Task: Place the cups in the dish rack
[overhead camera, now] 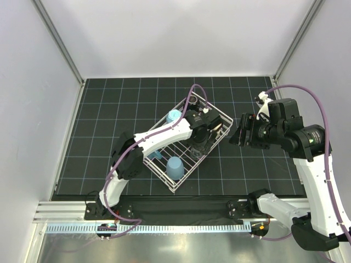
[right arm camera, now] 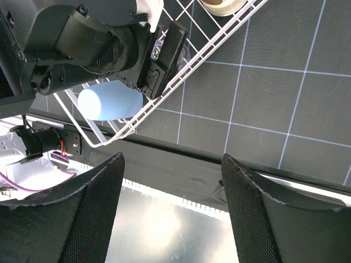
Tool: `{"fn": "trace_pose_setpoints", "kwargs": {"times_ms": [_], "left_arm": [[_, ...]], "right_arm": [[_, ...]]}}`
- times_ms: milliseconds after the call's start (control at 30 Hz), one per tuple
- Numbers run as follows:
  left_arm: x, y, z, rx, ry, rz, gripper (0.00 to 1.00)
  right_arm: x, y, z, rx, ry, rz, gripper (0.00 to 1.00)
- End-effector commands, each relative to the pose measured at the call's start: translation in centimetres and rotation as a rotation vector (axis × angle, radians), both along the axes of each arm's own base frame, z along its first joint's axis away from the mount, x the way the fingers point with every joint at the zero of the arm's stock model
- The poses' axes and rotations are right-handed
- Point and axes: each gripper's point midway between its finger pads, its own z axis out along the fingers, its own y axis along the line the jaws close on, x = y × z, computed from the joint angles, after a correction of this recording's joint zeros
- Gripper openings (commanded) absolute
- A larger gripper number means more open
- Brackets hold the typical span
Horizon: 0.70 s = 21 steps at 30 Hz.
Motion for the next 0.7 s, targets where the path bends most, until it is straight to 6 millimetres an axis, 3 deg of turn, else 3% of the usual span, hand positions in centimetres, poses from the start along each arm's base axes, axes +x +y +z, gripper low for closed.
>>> {"fn": "trace_pose_setpoints", "kwargs": {"times_ms": [0, 133, 367, 467, 600, 667], "left_arm": [[0.2, -0.5, 1.0, -0.040, -0.022, -0.003, 0.73], [0.6, -0.5, 2.0, -0.053, -0.048, -0.003, 0.74], [1.2, 0.2, 5.7, -0.082, -0.111, 0.013, 0.74], [1.8, 0.6, 8.0, -0.120, -0.147, 0.031, 0.74], [2.7, 1.2, 11.9, -0.227, -0.191, 0.071, 0.73], [3.0, 1.8, 15.0, -0.324, -0.230, 0.105, 0.73]], "right_arm": [[-1.2, -0.5, 0.2, -0.007, 0.006, 0.001, 0.72], [-1.2, -0.4, 0.3, 0.001, 0.006, 0.000, 0.72], [-1.4, -0.3, 0.3, 0.007, 0.000, 0.000, 0.72], [-1.0, -0.2, 0.0, 0.012, 0.002, -0.003, 0.72], [0.0, 1.5, 1.7, 0.099, -0.072, 0.040, 0.73], [0.7, 2.1, 2.2, 0.133, -0.111, 0.048, 0.74]]}}
